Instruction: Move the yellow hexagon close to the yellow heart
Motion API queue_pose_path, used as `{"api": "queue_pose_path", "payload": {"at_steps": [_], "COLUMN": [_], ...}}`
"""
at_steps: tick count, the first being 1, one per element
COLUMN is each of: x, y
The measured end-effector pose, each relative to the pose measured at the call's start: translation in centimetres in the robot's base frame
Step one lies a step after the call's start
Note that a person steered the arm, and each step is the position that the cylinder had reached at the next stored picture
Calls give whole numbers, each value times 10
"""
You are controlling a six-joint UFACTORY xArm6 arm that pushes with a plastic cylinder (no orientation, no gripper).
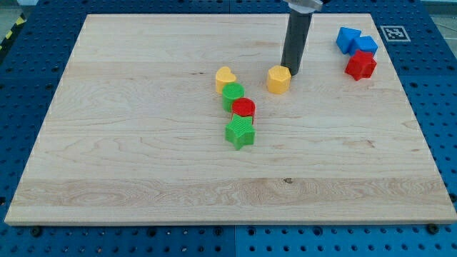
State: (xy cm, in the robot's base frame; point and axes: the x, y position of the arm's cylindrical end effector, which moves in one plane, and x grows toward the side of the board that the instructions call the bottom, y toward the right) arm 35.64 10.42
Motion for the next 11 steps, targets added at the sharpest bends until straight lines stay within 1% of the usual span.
{"api": "queue_pose_path", "payload": {"at_steps": [1,2,3,11], "x": [0,16,22,23], "y": [18,23,22,-32]}}
